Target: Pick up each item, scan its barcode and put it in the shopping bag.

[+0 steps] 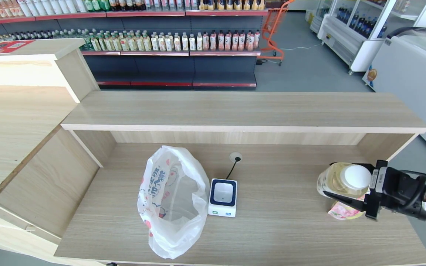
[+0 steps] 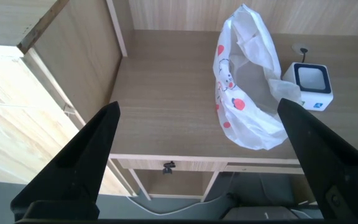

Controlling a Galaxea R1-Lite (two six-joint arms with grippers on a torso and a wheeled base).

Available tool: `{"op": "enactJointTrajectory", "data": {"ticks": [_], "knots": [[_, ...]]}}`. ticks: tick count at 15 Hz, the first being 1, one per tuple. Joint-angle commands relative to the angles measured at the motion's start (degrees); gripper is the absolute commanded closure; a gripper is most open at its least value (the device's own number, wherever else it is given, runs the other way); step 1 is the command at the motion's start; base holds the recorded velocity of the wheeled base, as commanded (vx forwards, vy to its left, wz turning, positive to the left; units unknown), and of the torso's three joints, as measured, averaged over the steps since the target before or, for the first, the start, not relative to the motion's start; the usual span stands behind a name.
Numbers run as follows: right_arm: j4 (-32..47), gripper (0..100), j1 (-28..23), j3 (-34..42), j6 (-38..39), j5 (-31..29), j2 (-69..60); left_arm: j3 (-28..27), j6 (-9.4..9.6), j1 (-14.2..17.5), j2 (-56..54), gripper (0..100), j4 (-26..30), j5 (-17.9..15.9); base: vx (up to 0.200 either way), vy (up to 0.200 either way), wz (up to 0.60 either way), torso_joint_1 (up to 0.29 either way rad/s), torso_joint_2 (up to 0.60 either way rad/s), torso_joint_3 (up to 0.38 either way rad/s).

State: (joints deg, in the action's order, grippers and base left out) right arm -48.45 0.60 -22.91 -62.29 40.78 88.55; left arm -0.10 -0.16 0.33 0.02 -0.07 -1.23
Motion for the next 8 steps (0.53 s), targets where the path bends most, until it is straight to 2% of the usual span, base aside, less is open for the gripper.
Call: {"op": "enactJointTrajectory", "data": {"ticks": [1, 4, 8], "knots": [[-5.34, 100, -1.12, -3.72, -0.99, 2.11, 7.69, 0.01, -0.02, 0.02, -0.02, 0, -0.01, 0.00, 0.000, 0.000, 0.00, 0.000, 0.00, 0.000], [-6.49, 100, -1.92, -6.27, -0.81, 2.73, 8.22, 0.01, -0.02, 0.02, -0.02, 0, -0.01, 0.00, 0.000, 0.000, 0.00, 0.000, 0.00, 0.000], [-5.96, 100, -2.09, -3.64, 0.59, 2.73, 4.44, 0.01, 0.16, 0.02, -0.02, 0, -0.01, 0.00, 0.000, 0.000, 0.00, 0.000, 0.00, 0.000]]}}
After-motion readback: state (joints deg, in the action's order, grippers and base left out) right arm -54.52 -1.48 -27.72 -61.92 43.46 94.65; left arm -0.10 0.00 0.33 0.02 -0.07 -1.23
